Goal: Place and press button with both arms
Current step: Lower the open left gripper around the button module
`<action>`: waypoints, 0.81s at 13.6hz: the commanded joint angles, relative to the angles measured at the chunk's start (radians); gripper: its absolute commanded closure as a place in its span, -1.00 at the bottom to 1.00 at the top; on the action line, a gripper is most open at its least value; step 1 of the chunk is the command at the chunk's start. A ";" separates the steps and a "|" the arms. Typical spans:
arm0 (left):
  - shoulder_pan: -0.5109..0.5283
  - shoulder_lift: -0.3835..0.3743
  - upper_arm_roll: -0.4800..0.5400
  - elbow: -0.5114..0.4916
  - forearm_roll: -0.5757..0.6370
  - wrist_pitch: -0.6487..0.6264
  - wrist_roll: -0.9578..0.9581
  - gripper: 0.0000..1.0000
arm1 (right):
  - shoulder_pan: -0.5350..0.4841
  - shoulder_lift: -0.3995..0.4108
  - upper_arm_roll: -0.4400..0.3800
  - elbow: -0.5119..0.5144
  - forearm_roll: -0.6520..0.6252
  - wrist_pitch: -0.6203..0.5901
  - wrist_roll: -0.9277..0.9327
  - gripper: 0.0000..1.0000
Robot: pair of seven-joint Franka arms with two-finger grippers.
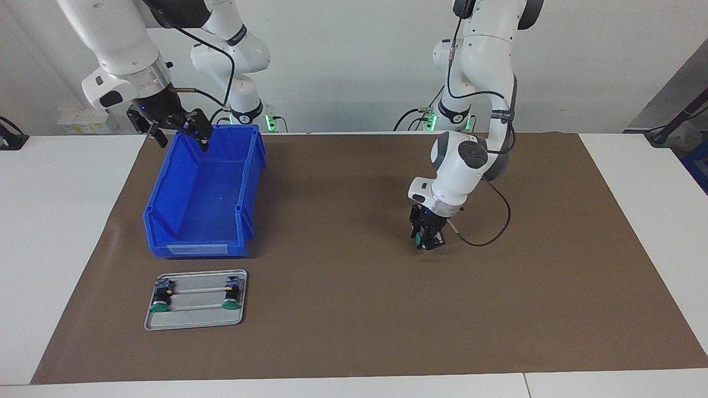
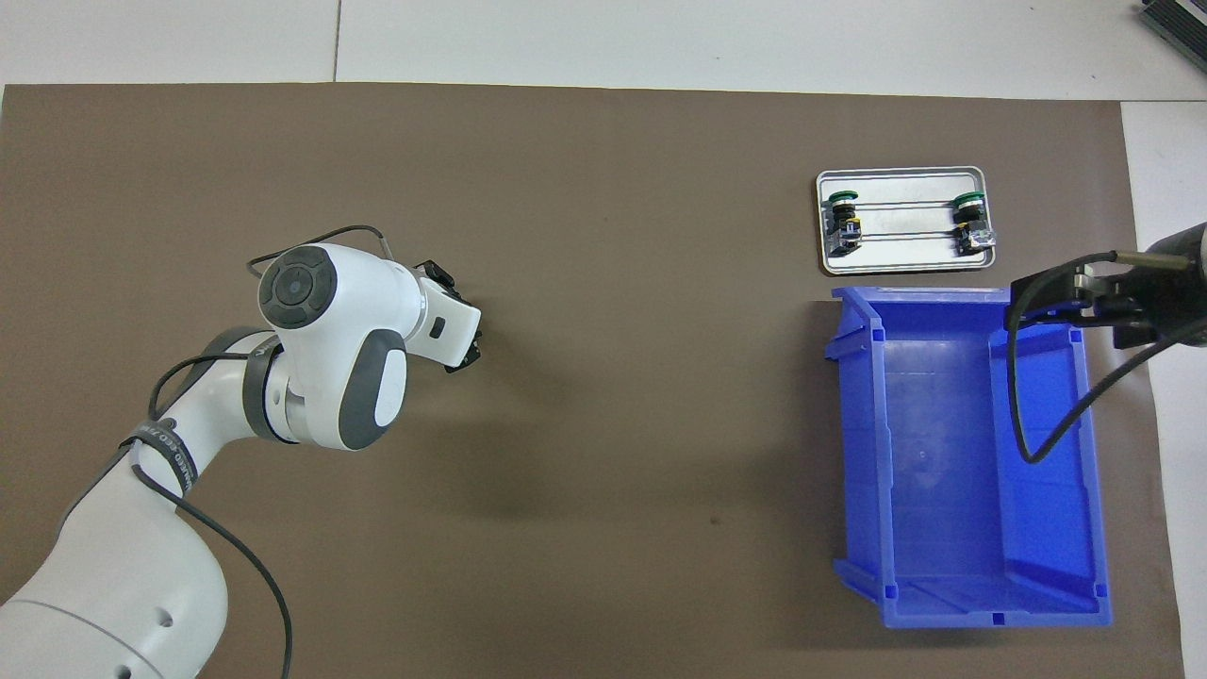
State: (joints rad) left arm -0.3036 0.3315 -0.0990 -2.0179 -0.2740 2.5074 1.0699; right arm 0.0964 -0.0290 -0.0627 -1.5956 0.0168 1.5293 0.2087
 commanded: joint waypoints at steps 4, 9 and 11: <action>0.109 -0.046 -0.013 -0.001 -0.328 -0.105 0.313 1.00 | -0.004 -0.023 -0.003 -0.024 0.020 0.003 -0.022 -1.00; 0.219 -0.078 -0.011 -0.005 -0.588 -0.261 0.600 1.00 | -0.004 -0.023 -0.003 -0.024 0.020 0.003 -0.022 -1.00; 0.236 -0.092 -0.008 -0.015 -0.674 -0.298 0.671 1.00 | -0.004 -0.023 -0.003 -0.024 0.020 0.003 -0.022 -1.00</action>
State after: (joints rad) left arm -0.0879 0.2724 -0.1005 -2.0137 -0.8715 2.2496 1.6693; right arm 0.0964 -0.0290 -0.0627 -1.5956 0.0168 1.5293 0.2088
